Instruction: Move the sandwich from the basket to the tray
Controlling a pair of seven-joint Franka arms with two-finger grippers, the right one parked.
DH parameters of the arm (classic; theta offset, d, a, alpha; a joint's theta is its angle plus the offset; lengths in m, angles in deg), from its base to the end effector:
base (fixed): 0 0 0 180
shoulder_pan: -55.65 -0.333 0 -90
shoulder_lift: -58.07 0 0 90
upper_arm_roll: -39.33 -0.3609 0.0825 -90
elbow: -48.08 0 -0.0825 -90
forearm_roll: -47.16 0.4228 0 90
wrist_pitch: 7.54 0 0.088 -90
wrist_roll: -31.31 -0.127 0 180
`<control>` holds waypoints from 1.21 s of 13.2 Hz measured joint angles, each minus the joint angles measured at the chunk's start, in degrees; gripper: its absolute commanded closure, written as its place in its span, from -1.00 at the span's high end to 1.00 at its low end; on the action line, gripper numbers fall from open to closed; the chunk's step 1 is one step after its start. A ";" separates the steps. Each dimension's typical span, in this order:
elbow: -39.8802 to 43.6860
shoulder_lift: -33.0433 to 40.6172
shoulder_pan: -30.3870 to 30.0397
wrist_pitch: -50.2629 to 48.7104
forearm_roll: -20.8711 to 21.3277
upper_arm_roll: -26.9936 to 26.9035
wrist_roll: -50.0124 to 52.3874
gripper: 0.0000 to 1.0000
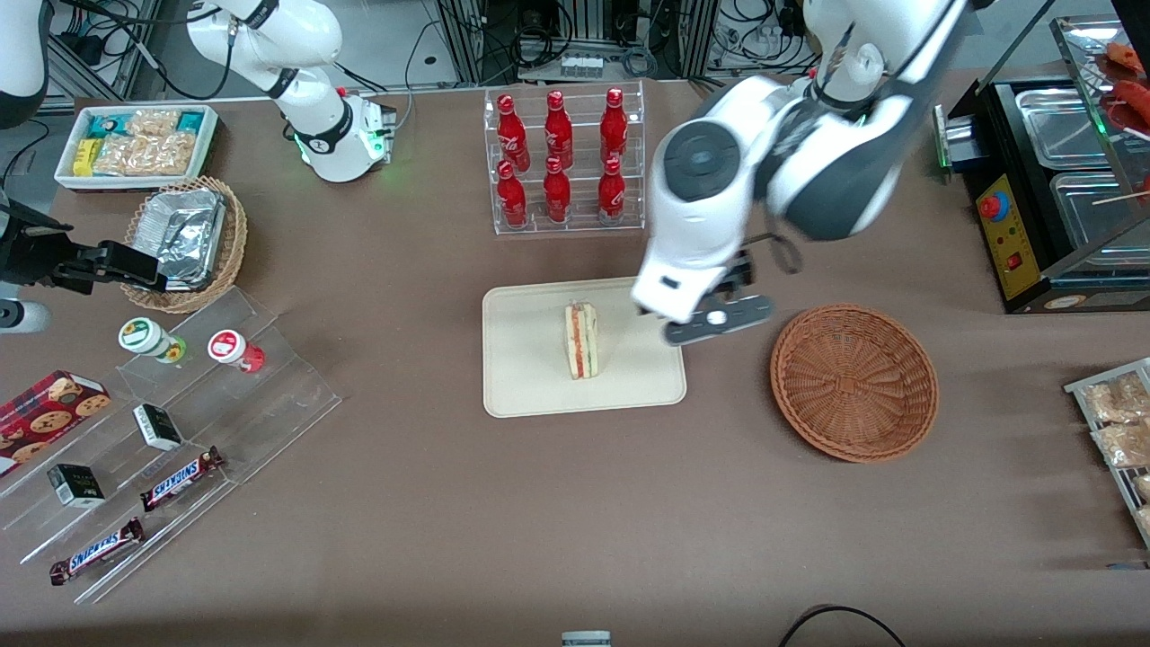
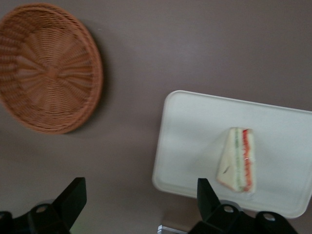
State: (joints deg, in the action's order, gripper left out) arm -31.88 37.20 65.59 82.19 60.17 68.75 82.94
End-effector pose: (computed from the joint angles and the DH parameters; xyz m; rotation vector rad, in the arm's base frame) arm 0.5852 -0.3725 0.5263 -2.9829 -0.3198 0.1033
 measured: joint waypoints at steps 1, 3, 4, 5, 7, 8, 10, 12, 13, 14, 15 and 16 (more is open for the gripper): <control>-0.02 2.29 -2.85 -2.12 -1.08 -0.02 -3.77 1.00; -0.35 5.98 -8.26 -4.50 -3.20 -0.08 -10.46 1.00; -0.79 7.40 -10.62 -5.26 -3.92 -0.11 -13.48 1.00; -1.27 8.41 -12.41 -5.95 -4.26 -0.13 -15.91 1.00; -2.14 9.65 -14.70 -6.51 -4.33 -0.15 -19.37 1.00; -2.41 10.05 -15.61 -6.93 -4.45 -0.15 -21.31 1.00; -2.96 11.07 -17.97 -7.55 -5.20 -0.50 -26.52 1.00; -4.43 13.07 -17.97 -7.56 -7.05 -5.01 -32.76 1.00; -5.18 14.22 -17.25 -7.56 -9.13 -8.66 -36.30 1.00; -5.74 15.23 -16.13 -7.56 -10.92 -12.69 -39.67 1.00; -6.26 16.09 -14.78 -7.56 -12.22 -16.53 -42.71 1.00; -6.67 16.71 -13.37 -7.56 -13.04 -19.75 -45.23 1.00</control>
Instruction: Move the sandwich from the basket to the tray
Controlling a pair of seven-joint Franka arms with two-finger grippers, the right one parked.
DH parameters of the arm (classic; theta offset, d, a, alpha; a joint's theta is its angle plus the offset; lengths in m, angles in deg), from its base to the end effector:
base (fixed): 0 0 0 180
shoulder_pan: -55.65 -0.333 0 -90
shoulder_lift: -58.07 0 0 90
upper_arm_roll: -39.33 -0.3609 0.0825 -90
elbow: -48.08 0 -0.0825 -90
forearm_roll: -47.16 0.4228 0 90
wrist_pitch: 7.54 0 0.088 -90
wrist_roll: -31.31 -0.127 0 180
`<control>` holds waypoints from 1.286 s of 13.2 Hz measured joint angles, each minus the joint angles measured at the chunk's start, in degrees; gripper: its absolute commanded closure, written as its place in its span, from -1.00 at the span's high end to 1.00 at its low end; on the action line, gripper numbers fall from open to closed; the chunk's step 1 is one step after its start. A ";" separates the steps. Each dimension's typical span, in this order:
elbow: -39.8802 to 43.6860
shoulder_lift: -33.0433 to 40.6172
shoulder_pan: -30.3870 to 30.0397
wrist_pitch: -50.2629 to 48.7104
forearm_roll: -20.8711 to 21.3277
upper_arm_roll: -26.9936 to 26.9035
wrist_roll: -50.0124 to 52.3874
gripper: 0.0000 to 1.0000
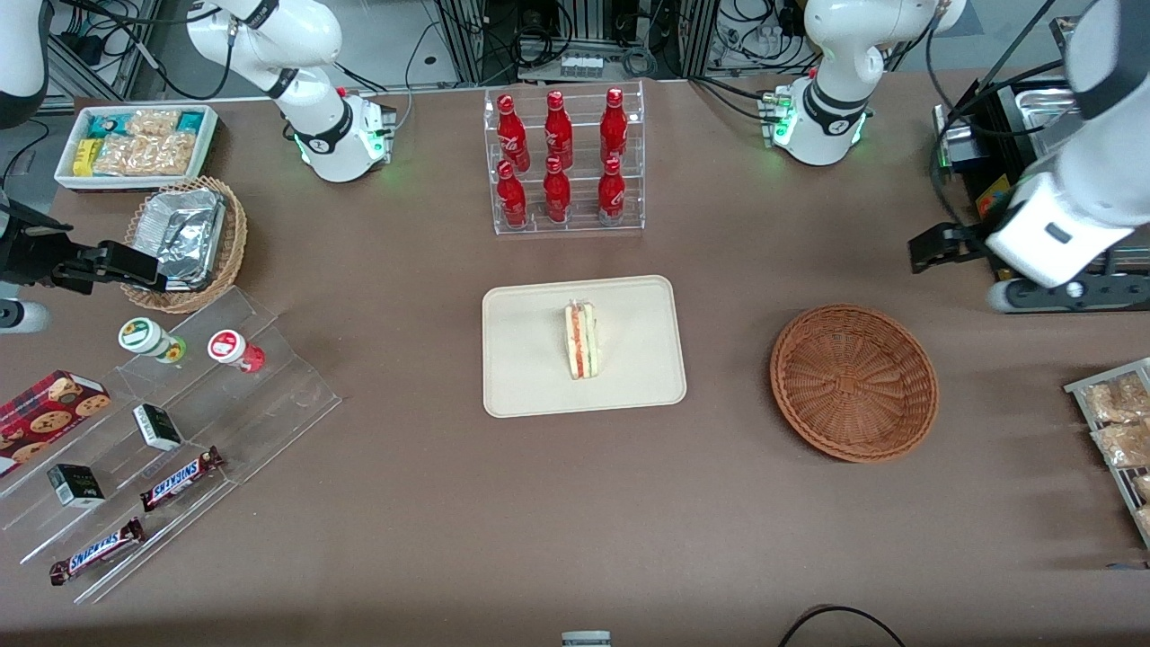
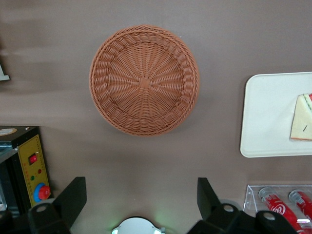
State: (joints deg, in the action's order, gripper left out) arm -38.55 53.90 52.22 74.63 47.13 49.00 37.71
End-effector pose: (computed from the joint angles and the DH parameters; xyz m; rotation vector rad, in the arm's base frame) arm 0.5969 -0.0615 0.6254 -3.1290 -0.0036 0.2352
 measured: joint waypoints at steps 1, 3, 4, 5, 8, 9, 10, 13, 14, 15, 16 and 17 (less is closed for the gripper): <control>-0.30 0.35 1.40 0.00 -0.44 -2.60 -2.63 1.00; -0.46 0.46 3.89 0.00 -0.63 -6.63 -7.03 1.00; -0.51 0.52 4.76 0.01 -0.64 -8.15 -8.03 1.00; -0.72 0.70 5.17 0.12 -0.64 -8.93 -8.32 1.00; -2.98 2.47 5.47 2.89 -0.63 -9.30 -6.84 1.00; -3.57 3.02 5.56 3.66 -0.63 -9.30 -6.16 1.00; -3.79 3.41 5.64 4.16 -0.63 -9.30 -5.88 1.00; -3.83 3.92 5.85 5.89 -0.22 -9.18 -5.77 1.00; -3.83 3.93 5.88 6.21 0.35 -8.73 -5.32 1.00; -3.83 3.93 5.89 6.33 0.78 -8.10 -4.23 1.00; -3.83 3.93 5.92 6.35 1.05 -7.59 -3.23 1.00; -3.83 3.94 5.92 6.41 1.22 -7.36 -2.77 1.00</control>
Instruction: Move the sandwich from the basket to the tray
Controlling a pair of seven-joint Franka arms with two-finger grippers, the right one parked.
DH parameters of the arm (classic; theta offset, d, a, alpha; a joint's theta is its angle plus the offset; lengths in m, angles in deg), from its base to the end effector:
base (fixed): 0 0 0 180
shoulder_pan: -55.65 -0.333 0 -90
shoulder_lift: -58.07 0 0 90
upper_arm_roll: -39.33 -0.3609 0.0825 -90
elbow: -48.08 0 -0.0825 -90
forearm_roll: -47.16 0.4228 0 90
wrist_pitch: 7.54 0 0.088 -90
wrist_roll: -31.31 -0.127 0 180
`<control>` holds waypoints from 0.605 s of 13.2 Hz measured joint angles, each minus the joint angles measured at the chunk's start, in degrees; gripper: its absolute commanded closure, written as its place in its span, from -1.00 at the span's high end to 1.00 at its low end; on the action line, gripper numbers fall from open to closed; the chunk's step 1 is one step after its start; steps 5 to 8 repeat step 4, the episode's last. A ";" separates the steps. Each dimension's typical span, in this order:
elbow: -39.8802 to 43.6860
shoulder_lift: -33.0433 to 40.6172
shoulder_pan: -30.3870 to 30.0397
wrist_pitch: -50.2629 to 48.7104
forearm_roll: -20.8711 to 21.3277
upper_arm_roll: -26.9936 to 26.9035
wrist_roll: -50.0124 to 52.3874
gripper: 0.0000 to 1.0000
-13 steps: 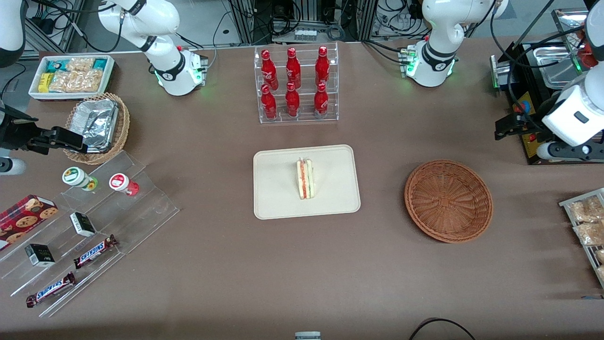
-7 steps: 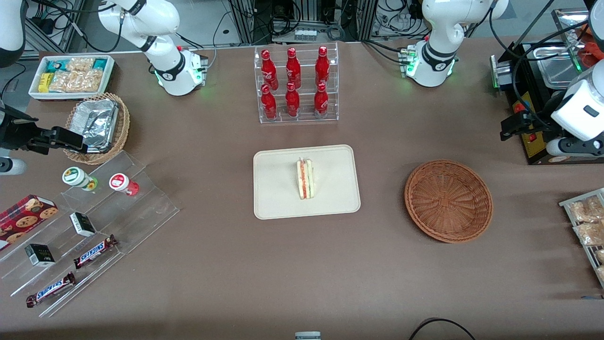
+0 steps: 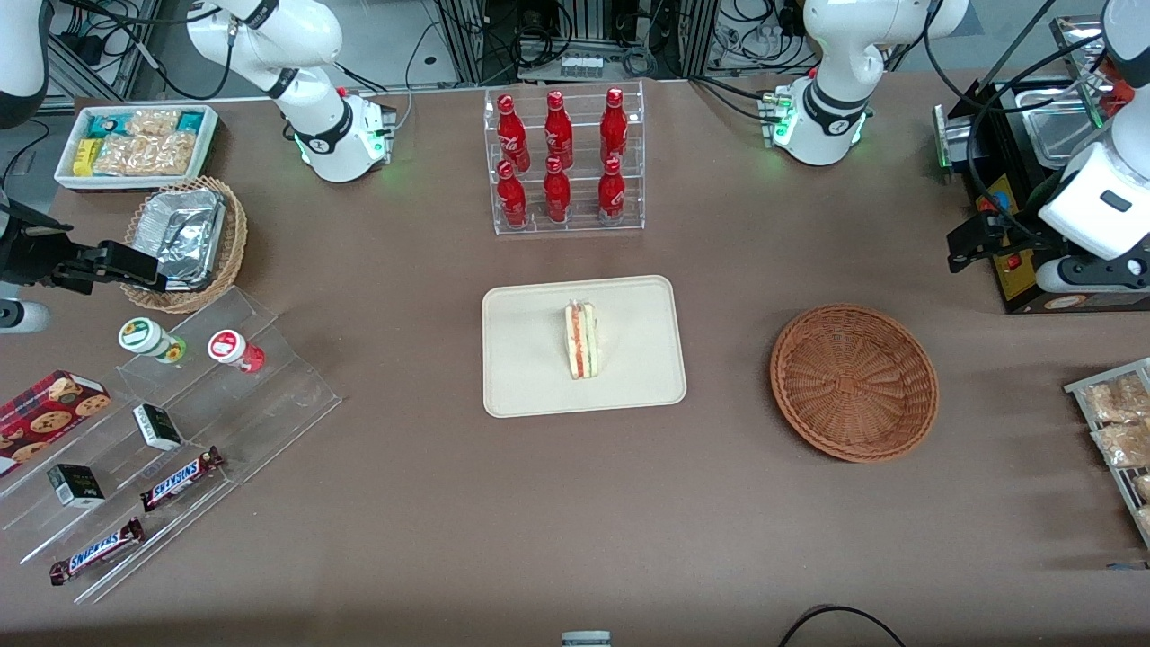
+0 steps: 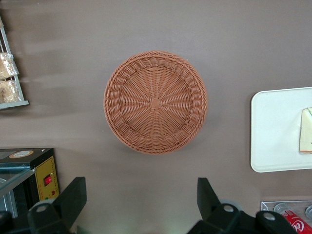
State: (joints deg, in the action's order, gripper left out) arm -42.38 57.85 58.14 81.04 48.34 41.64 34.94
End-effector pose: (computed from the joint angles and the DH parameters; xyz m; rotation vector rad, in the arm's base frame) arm 0.5891 -0.0467 0.6409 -3.1179 0.0316 0.0546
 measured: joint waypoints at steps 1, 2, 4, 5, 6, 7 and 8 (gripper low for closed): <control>0.04 0.04 -0.01 0.10 0.04 0.01 0.21 1.00; 0.29 0.06 -0.03 0.11 0.04 0.00 0.32 1.00; 1.07 0.15 -0.07 0.10 -0.07 -0.10 0.35 1.00; 1.07 0.15 -0.07 0.10 -0.07 -0.10 0.35 1.00; 1.07 0.15 -0.07 0.10 -0.07 -0.10 0.35 1.00; 1.07 0.15 -0.07 0.10 -0.07 -0.10 0.35 1.00; 1.07 0.15 -0.07 0.10 -0.07 -0.10 0.35 1.00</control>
